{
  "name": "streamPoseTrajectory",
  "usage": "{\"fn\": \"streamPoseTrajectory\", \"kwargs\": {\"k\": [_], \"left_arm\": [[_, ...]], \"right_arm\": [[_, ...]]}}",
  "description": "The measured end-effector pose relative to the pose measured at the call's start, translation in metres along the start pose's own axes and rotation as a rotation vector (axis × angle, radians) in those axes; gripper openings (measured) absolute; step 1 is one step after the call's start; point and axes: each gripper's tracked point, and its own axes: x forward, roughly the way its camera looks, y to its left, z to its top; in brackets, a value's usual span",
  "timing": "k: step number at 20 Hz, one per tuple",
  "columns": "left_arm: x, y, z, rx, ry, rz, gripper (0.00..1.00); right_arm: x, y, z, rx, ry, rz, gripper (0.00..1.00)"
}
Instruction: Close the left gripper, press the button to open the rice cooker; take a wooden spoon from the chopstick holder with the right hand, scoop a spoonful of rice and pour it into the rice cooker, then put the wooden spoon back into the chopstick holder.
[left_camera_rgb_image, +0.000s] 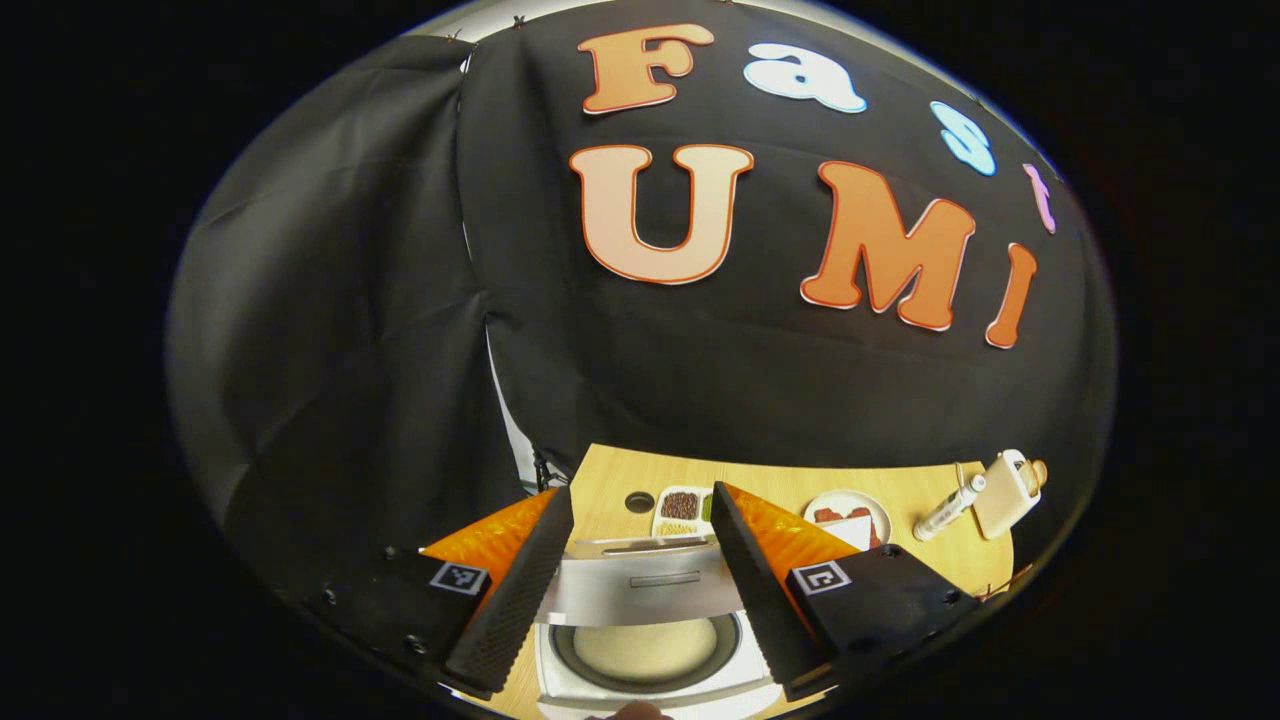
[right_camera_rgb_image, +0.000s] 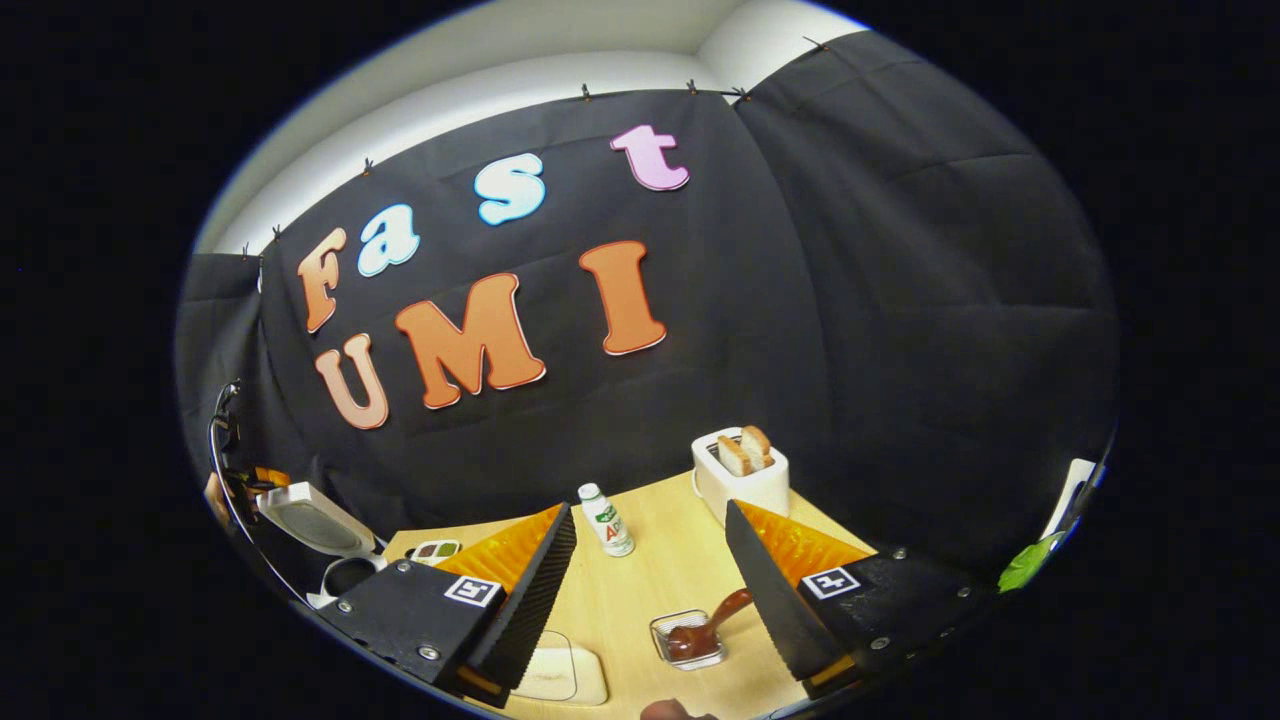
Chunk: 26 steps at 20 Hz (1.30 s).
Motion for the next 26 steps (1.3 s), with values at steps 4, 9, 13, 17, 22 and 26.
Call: {"fn": "streamPoseTrajectory", "kwargs": {"k": [4,9,13,17,22,26], "left_arm": [[-0.021,-0.011,-0.097,-0.047,0.06,-0.031,0.95],[-0.029,-0.017,-0.169,-0.03,0.093,-0.015,1.0],[-0.018,-0.02,-0.199,-0.022,0.212,0.013,1.0],[-0.019,-0.019,-0.209,-0.004,0.24,0.056,1.0],[-0.02,-0.02,-0.209,0.0,0.215,0.058,1.0],[-0.025,-0.018,-0.196,-0.025,0.187,0.066,0.98]], "right_arm": [[0.018,0.03,-0.007,-0.009,0.029,0.09,0.94],[0.032,0.057,-0.013,-0.018,0.053,0.176,0.94],[0.035,0.071,-0.02,-0.015,0.068,0.222,0.94],[0.032,0.072,-0.029,-0.022,0.078,0.234,0.94],[0.032,0.063,-0.036,-0.012,0.092,0.226,0.94],[0.03,0.055,-0.029,-0.036,0.073,0.208,0.94]]}}
